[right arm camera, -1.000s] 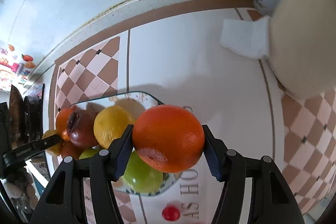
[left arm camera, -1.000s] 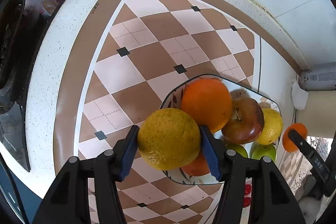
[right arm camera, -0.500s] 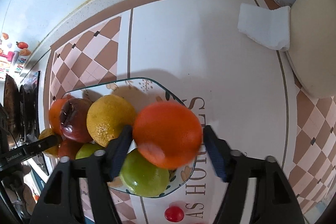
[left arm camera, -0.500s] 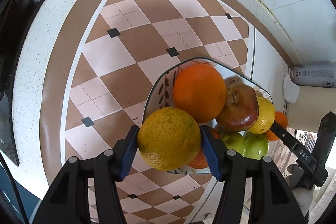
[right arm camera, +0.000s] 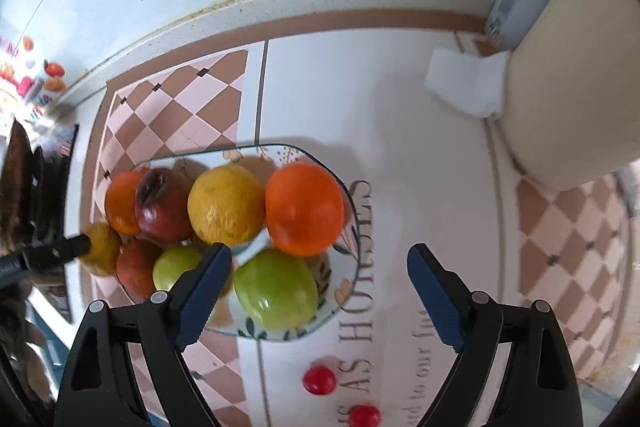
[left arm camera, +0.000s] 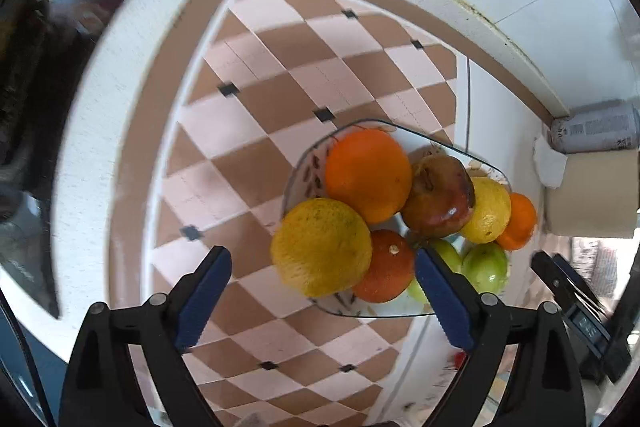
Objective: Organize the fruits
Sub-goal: 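Lift both open tools away from the plate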
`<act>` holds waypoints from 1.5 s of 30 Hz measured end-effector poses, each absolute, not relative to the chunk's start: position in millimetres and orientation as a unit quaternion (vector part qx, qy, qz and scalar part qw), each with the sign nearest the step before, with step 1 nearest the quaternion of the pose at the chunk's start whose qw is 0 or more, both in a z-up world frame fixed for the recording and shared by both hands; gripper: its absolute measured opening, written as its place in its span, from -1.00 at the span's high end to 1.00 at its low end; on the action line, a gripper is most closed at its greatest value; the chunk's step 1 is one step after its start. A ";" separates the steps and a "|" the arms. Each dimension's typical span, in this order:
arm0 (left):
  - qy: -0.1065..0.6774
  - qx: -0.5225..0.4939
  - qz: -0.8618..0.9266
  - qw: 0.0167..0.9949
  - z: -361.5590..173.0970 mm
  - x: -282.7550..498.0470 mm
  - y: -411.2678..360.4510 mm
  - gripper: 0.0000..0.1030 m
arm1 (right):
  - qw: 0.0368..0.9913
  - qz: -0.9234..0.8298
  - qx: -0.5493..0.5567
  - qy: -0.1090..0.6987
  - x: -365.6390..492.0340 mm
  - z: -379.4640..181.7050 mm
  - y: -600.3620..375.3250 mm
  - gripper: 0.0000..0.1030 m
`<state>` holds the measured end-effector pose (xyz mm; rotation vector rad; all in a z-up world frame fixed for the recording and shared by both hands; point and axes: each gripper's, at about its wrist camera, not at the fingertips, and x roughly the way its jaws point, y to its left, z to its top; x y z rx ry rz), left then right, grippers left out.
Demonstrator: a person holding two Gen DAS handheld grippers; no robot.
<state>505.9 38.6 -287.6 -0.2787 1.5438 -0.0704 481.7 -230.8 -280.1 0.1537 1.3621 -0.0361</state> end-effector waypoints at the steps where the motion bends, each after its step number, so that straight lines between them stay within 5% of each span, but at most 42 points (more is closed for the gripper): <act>1: 0.685 -0.109 -0.024 0.720 -281.2 502.0 37.2 -0.82 | 0.778 -0.019 0.063 0.625 474.1 -275.2 -227.1 -0.79; 13: 0.609 0.002 -0.007 0.793 -227.4 423.3 13.4 -0.82 | 0.799 -0.030 0.038 0.600 399.1 -238.7 -206.0 -0.79; 45: 0.482 0.007 -0.054 0.875 -75.6 279.0 11.8 -0.82 | 0.881 -0.017 0.059 0.468 233.5 -55.3 -187.2 -0.79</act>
